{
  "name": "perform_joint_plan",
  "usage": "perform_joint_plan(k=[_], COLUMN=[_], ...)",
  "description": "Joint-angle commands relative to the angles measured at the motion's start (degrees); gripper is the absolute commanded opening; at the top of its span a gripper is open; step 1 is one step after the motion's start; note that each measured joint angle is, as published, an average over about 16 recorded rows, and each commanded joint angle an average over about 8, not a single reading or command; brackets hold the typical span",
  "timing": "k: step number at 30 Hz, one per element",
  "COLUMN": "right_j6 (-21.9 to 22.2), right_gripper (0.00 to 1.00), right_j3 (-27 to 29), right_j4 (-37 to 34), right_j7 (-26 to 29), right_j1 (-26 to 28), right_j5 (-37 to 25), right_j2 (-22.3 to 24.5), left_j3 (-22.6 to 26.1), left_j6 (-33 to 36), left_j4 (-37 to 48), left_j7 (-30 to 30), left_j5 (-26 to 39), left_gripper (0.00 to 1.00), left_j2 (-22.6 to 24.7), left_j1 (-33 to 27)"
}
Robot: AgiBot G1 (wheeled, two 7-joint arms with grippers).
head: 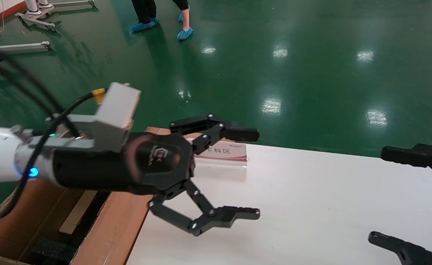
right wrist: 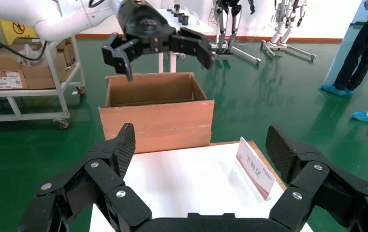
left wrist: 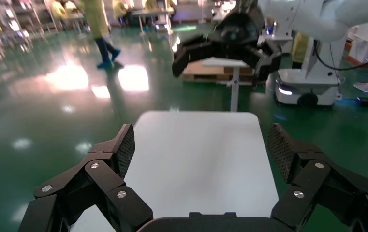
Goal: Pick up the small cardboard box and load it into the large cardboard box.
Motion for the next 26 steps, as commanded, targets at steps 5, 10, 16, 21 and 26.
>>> perform_joint_plan(k=[5, 10, 16, 21, 26], right_j6=[0.0, 0.0, 0.0, 0.0, 0.0], right_gripper=[1.00, 1.00, 1.00, 1.00, 1.00], right_j3=[0.0, 0.0, 0.0, 0.0, 0.0], right_j4=[0.0, 0.0, 0.0, 0.0, 0.0], right_j7=[0.0, 0.0, 0.0, 0.0, 0.0], right_j1=[0.0, 0.0, 0.0, 0.0, 0.0], right_j5=[0.0, 0.0, 0.0, 0.0, 0.0], right_j2=[0.0, 0.0, 0.0, 0.0, 0.0], left_j3=[-5.1, -4.0, -2.9, -2.3, -2.0], left_j6=[0.7, 0.6, 0.5, 0.4, 0.3], left_j4=[-1.1, -0.9, -0.6, -0.5, -0.5], left_j7=[1.0, 0.9, 0.7, 0.6, 0.6], left_j5=[-0.2, -0.3, -0.2, -0.2, -0.2], left_gripper=[1.00, 1.00, 1.00, 1.00, 1.00], left_j2=[0.3, 0.2, 0.2, 0.1, 0.1], left_j1=[3.8, 3.0, 2.2, 1.8, 1.5])
